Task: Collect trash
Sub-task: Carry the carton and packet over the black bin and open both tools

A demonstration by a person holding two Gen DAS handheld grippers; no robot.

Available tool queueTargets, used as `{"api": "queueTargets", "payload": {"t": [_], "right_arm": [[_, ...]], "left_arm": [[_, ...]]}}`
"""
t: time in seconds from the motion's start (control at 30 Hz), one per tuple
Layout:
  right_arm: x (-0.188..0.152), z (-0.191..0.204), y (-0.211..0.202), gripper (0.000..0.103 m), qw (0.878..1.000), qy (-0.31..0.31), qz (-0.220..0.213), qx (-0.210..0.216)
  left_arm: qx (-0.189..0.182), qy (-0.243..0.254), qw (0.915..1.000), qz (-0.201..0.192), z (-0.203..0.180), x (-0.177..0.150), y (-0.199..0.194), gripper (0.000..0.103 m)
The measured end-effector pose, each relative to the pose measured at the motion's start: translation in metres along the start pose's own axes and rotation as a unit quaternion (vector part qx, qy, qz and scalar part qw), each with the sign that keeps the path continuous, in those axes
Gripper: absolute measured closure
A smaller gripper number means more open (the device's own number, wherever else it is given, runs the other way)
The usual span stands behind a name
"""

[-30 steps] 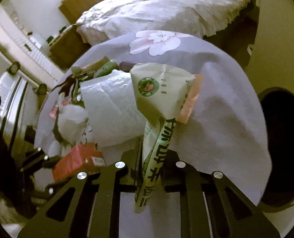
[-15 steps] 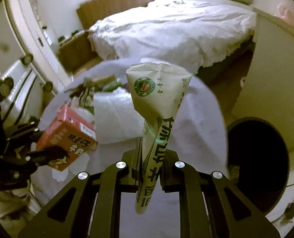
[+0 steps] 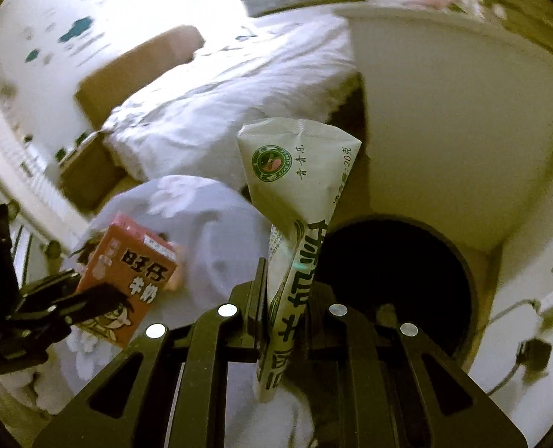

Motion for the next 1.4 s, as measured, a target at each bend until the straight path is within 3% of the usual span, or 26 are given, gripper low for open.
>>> {"api": "queueTargets", "payload": {"t": [0.23,0.47,0.7,1.13,1.2,1.27,1.3,1.33,1.4], "right_arm": [[-0.025,-0.078,0.028,0.088,0.997,0.063,0.029,-0.034],[-0.051,-0.121,0.058,0.088,0.991,0.110,0.058,-0.050],[-0.066,-0.124,0.081,0.088,0.988,0.123,0.080,-0.045],[-0.072,-0.126,0.080,0.087,0.987,0.123,0.086,-0.050],[-0.071,-0.126,0.080,0.079,0.987,0.123,0.087,-0.058],[-0.070,-0.127,0.075,0.046,0.986,0.124,0.083,-0.077],[-0.069,-0.128,0.073,0.039,0.986,0.125,0.076,-0.084],[-0.066,-0.127,0.068,0.032,0.986,0.127,0.065,-0.087],[-0.064,-0.124,0.065,0.032,0.986,0.127,0.061,-0.086]], "left_arm": [[-0.017,-0.005,0.9980,0.060,-0.025,0.000,0.080,0.070],[-0.011,-0.015,0.9940,0.108,-0.025,-0.009,0.129,0.070],[-0.012,-0.017,0.9916,0.127,-0.026,-0.013,0.148,0.070],[-0.007,-0.010,0.9911,0.132,-0.027,-0.015,0.153,0.068],[-0.004,-0.010,0.9909,0.134,-0.026,-0.015,0.152,0.067],[0.003,-0.008,0.9907,0.136,-0.025,-0.016,0.150,0.059],[0.006,-0.009,0.9908,0.135,-0.023,-0.016,0.148,0.049],[0.006,-0.011,0.9911,0.133,-0.023,-0.016,0.146,0.045],[0.006,-0.012,0.9915,0.129,-0.021,-0.015,0.140,0.045]]}}
Point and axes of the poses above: each gripper's, at about its wrist camera, not at the fingertips, and y roughly the way its jaws point, z to its left, x to its top, the point moved 10 cm from there along y, roughly the way its jaws point, and after that the axes turned 9 degrees about x, right-handed, at the moved point
